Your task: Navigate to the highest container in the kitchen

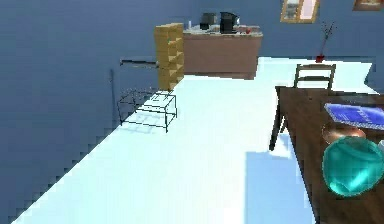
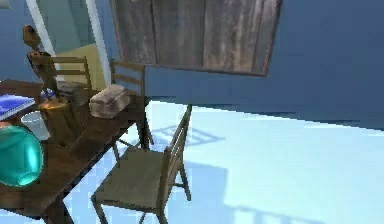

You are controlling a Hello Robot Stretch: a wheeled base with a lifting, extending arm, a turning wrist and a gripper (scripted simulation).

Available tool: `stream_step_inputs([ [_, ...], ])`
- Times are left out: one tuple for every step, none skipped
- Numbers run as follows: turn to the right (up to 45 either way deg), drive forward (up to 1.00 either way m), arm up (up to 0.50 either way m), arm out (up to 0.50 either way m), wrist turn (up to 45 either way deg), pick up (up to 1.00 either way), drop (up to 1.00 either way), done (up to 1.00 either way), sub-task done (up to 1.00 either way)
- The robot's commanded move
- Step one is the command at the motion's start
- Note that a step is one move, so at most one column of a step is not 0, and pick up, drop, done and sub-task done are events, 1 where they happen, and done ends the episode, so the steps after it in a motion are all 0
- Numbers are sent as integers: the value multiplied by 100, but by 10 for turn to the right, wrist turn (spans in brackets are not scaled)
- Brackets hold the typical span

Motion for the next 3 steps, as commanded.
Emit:
stream_step_inputs([
  [-30,0,0,0,0,0,0,0,0],
  [0,45,0,0,0,0,0,0,0],
  [-450,0,0,0,0,0,0,0,0],
])
